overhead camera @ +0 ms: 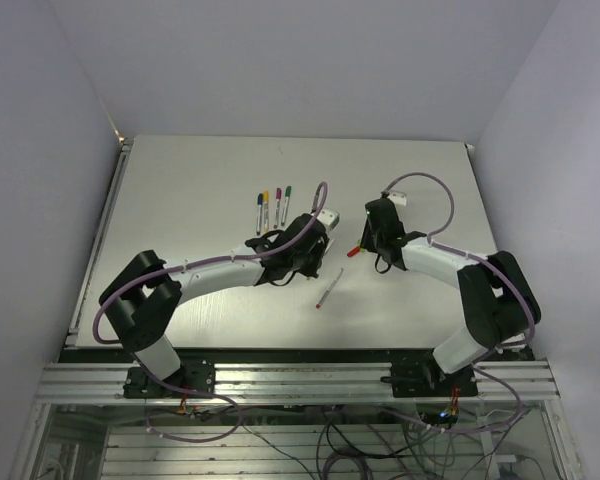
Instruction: Insert the pens into the pen caps
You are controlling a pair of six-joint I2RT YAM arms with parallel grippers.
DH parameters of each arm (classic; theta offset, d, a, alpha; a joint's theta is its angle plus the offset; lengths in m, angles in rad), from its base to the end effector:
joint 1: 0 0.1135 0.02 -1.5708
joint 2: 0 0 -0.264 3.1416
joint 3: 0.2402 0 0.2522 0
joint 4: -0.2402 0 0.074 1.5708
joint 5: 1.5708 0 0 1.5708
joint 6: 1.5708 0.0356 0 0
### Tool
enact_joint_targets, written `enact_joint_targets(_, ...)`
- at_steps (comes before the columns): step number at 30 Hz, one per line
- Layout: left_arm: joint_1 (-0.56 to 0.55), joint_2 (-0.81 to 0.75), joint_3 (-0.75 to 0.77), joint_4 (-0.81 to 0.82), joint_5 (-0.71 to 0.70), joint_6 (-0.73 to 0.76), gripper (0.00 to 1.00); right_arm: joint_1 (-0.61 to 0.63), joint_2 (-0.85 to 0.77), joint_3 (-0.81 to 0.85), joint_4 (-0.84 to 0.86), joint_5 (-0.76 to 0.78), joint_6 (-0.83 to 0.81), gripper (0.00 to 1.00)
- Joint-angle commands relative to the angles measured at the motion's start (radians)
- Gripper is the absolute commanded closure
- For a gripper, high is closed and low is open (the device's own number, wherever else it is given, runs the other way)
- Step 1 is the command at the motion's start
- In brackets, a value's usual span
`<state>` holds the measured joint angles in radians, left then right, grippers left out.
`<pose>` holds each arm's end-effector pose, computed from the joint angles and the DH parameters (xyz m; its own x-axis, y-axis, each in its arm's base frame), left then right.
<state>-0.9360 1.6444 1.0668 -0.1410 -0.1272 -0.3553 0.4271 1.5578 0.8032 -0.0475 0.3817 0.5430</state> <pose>0.2169 -0.2869 0.2213 -0.6242 0.2656 -0.7348 0.5599 0.8080 -0.1836 0.2881 0.1166 0.1765 -0.6370 0.2370 -0.7336 0.2107 0.9689 0.1300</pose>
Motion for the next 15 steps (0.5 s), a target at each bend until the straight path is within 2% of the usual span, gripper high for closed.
enact_joint_targets(1,0.016,-0.037,-0.027,0.025,0.034,0.007,0.93,-0.002,0.049,0.046,0.003,-0.052,-0.059,0.61)
enact_joint_targets(15,0.061,-0.067,-0.07,0.058,0.088,-0.003,0.93,-0.002,0.188,0.148,-0.013,-0.077,-0.092,0.6)
